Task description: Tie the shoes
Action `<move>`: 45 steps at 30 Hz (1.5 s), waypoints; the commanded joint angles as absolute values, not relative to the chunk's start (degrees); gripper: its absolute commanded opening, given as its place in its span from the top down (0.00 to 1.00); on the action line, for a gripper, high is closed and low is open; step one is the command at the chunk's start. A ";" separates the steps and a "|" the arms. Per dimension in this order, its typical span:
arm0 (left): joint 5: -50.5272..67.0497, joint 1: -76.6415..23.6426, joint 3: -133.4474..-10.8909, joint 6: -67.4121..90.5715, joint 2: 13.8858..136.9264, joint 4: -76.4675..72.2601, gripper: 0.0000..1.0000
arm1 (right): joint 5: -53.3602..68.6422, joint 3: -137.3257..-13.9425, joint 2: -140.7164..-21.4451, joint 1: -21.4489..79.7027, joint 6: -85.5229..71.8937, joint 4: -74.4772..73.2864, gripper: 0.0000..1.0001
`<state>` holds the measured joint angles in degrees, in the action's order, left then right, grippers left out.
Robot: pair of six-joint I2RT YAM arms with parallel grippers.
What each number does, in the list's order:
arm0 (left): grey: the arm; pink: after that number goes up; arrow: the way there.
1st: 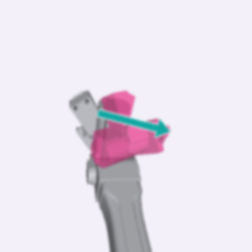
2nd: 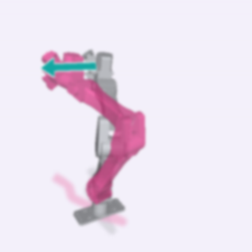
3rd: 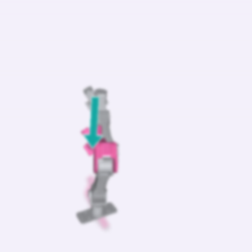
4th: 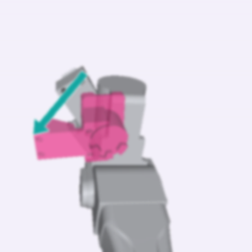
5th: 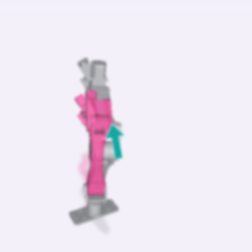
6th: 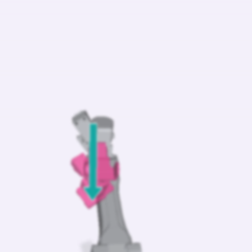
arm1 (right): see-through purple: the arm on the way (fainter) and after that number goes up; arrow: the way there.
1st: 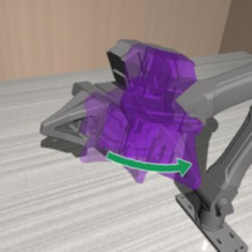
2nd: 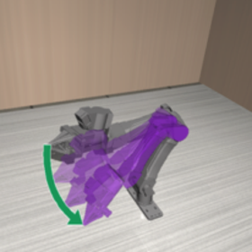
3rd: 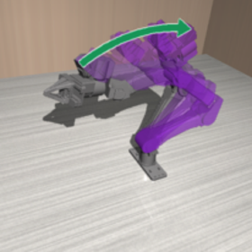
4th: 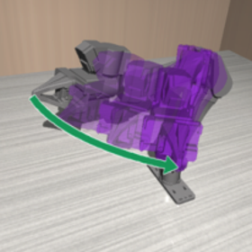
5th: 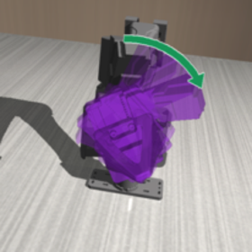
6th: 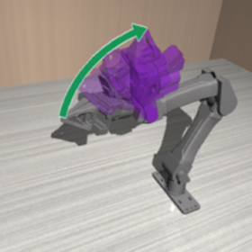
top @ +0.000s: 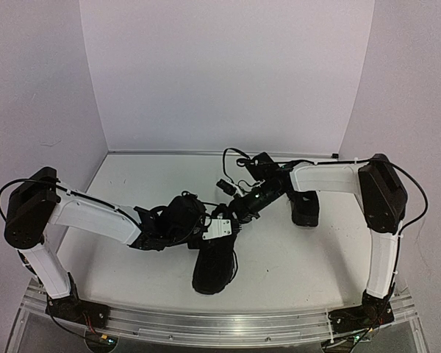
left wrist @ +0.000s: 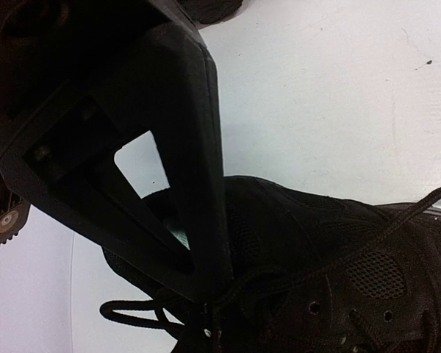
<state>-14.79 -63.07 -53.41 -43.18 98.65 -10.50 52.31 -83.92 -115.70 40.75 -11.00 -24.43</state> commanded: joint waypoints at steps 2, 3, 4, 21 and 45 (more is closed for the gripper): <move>-14.75 -63.74 -53.83 -43.07 97.57 -14.12 0.92 | 50.59 -84.19 -113.90 41.06 -10.39 -23.36 1.00; -14.76 -63.77 -53.61 -43.00 96.98 -13.67 0.90 | 50.06 -83.98 -113.48 41.05 -10.38 -23.20 1.00; -14.81 -63.79 -53.35 -42.91 96.46 -13.27 0.87 | 49.52 -83.82 -113.08 41.02 -10.42 -23.03 1.00; -9.29 -61.49 -48.15 -35.29 82.96 -3.17 0.64 | 47.46 -80.89 -109.75 40.81 -11.60 -19.62 1.00; 6.97 -53.28 -61.52 -36.76 91.47 3.68 0.59 | 49.31 -79.53 -108.02 40.83 -10.46 -18.77 1.00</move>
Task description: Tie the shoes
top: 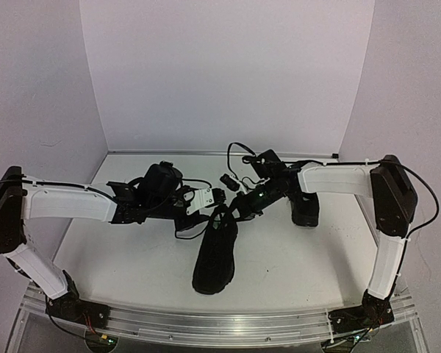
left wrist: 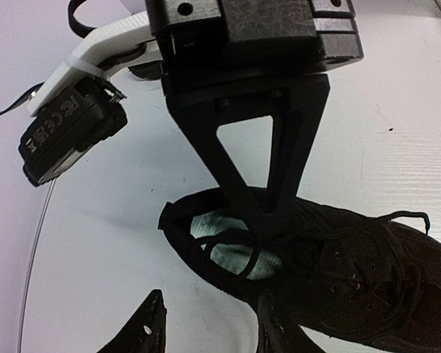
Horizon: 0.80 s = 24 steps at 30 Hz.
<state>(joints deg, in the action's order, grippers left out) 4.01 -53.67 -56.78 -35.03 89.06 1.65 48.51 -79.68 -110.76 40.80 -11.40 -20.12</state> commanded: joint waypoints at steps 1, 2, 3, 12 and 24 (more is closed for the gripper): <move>7.26 -53.19 -61.91 -37.04 91.85 3.89 0.59 | 49.34 -79.52 -108.02 40.79 -10.46 -18.73 1.00; 7.42 -53.21 -62.22 -37.33 92.13 3.88 0.59 | 49.39 -79.52 -107.98 40.84 -10.44 -18.72 1.00; 7.44 -53.13 -62.52 -37.51 92.50 3.69 0.59 | 49.39 -79.53 -107.98 40.86 -10.36 -18.72 1.00; 8.21 -52.94 -66.18 -39.65 96.12 5.31 0.59 | 49.54 -79.54 -107.94 40.97 -10.20 -18.76 1.00; 9.57 -52.55 -64.30 -38.85 92.98 6.85 0.94 | 48.72 -79.35 -107.64 40.96 -10.20 -18.81 1.00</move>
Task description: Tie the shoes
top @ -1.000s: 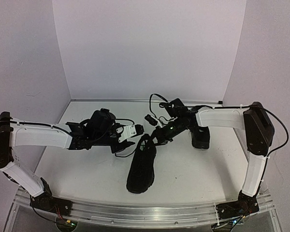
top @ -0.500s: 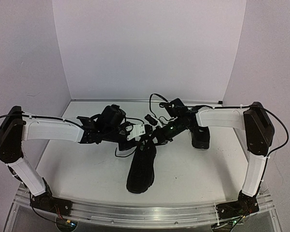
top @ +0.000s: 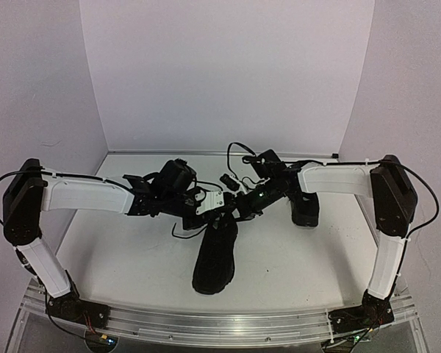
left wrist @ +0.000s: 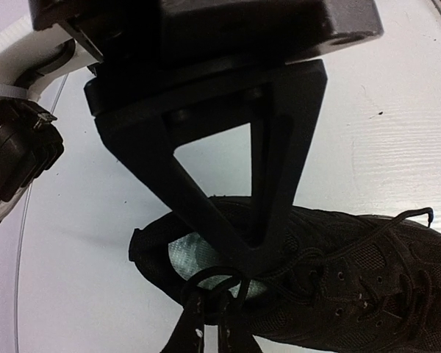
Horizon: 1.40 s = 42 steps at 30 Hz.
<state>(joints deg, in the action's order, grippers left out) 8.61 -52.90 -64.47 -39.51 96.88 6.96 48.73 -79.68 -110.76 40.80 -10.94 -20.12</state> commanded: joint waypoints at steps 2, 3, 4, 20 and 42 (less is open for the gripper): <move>9.30 -52.48 -62.91 -38.12 91.52 6.51 1.00 | 48.65 -79.20 -107.52 40.96 -10.20 -18.81 1.00; 9.05 -52.48 -62.12 -37.73 90.96 6.35 1.00 | 48.54 -79.12 -107.56 40.96 -10.25 -18.81 1.00; 8.81 -52.51 -61.46 -37.33 90.55 6.15 1.00 | 48.46 -79.04 -107.50 41.00 -10.28 -18.81 1.00; 7.69 -52.50 -58.15 -36.12 88.83 5.11 1.00 | 46.11 -77.21 -106.04 40.80 -10.45 -18.37 1.00; 6.94 -52.50 -56.83 -35.61 89.01 4.57 1.00 | 45.61 -74.08 -105.74 40.39 -9.53 -18.25 1.00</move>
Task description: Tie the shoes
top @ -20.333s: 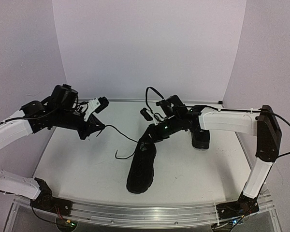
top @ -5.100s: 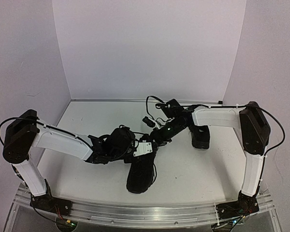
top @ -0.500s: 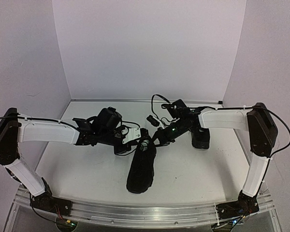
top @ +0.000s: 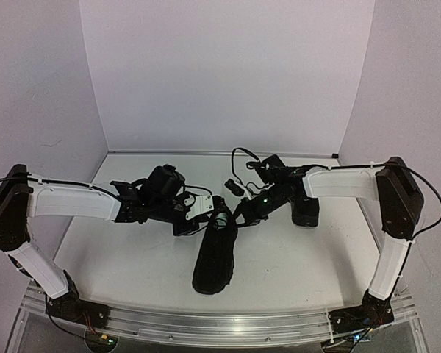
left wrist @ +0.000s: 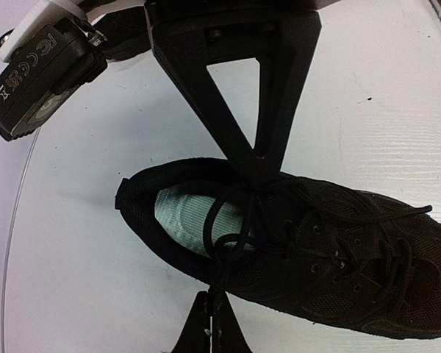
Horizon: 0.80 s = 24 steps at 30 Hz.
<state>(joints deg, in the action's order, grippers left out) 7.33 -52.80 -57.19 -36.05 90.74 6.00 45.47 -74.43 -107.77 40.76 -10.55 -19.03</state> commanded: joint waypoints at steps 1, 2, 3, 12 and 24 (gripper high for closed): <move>7.00 -52.49 -56.83 -35.60 88.98 4.57 1.00 | 45.67 -74.02 -105.80 40.40 -9.50 -18.25 1.00; 7.01 -52.48 -56.90 -35.64 89.04 4.56 1.00 | 45.59 -74.01 -105.88 40.45 -9.46 -18.21 0.99; 7.00 -52.47 -57.01 -35.69 89.12 4.55 1.00 | 45.53 -74.01 -105.96 40.49 -9.41 -18.19 0.98; 7.04 -52.48 -57.62 -35.77 89.49 4.41 1.00 | 46.35 -74.27 -106.53 40.45 -9.09 -18.21 0.92; 7.15 -52.48 -58.08 -35.77 89.91 4.36 1.00 | 45.83 -73.37 -105.57 40.39 -8.63 -18.54 0.92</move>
